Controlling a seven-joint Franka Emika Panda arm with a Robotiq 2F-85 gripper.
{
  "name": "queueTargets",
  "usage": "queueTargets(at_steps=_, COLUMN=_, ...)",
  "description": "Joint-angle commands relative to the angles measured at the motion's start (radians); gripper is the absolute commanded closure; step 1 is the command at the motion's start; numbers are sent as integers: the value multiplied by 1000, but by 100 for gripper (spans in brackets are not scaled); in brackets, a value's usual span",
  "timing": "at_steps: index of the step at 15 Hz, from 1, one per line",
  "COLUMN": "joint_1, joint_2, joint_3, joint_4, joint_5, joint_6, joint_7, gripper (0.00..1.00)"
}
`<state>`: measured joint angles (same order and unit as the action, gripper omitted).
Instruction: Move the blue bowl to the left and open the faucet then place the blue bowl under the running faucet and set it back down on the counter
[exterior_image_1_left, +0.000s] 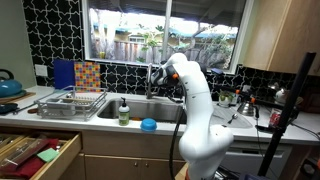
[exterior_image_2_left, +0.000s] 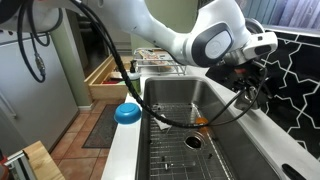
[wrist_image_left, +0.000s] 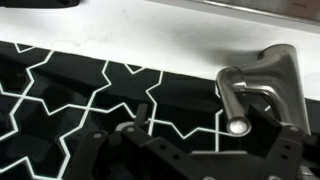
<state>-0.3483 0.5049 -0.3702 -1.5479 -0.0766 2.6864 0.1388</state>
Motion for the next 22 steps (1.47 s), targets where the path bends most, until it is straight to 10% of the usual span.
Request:
queueTargets(at_steps=1, joint_1=27, joint_2=7, joint_3=-45, joint_4=-11, joint_5=-43, joint_6=22, joint_7=52, gripper=0)
queueTargets(at_steps=9, joint_1=7, joint_2=-60, joint_3=18, joint_4=-66, joint_5=17, joint_6=-71, joint_7=18, gripper=0)
queueTargets(at_steps=17, joint_1=132, joint_2=-214, joint_3=-125, joint_4=-262, joint_5=-191, joint_6=-109, joint_7=225, gripper=0)
queueTargets(at_steps=22, joint_1=86, joint_2=-333, joint_3=-52, joint_4=-330, joint_5=-186, joint_6=-446, joint_7=74, gripper=0)
